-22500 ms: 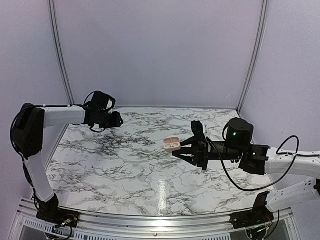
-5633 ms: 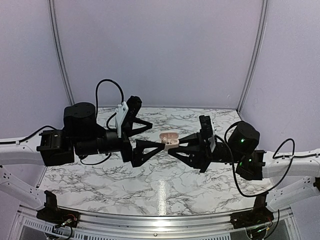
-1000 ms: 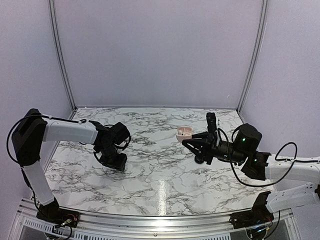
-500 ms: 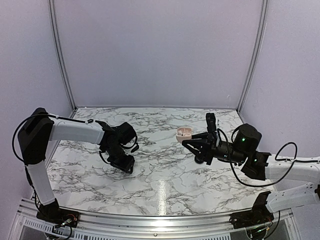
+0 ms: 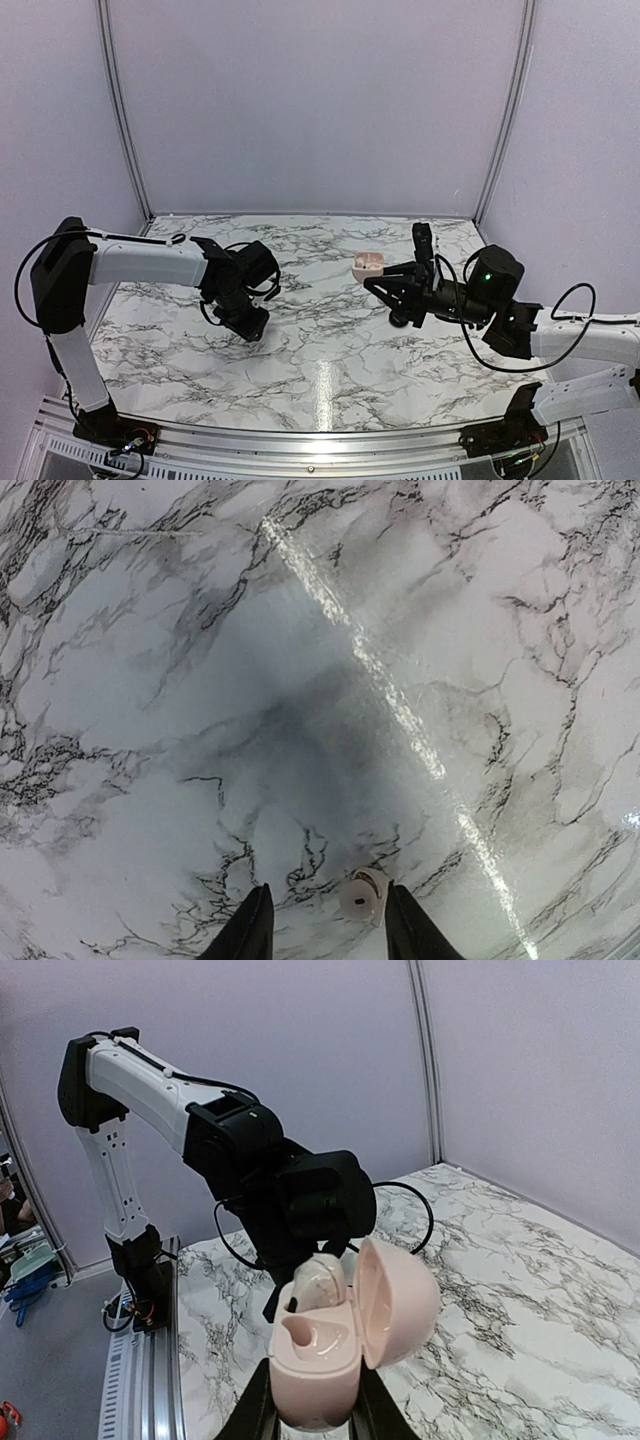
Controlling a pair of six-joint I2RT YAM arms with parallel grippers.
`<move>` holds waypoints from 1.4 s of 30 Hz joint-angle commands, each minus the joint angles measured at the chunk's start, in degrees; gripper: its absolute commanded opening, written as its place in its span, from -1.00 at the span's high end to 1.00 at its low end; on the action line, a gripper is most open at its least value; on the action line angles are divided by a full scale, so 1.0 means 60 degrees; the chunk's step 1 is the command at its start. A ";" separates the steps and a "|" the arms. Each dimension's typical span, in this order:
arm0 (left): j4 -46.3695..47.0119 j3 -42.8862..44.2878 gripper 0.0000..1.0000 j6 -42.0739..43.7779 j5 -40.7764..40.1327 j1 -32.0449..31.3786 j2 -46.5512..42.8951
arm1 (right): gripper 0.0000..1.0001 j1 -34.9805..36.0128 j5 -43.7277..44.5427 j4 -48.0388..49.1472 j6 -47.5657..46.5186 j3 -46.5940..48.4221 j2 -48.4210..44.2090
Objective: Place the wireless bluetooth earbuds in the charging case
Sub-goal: Pick up the right earbud from the center of the board.
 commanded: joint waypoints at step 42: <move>-0.0770 0.0384 0.52 -0.0193 -0.0541 -0.0767 0.1108 | 1.00 -0.0101 -0.0101 -0.0054 0.0021 0.0334 -0.0026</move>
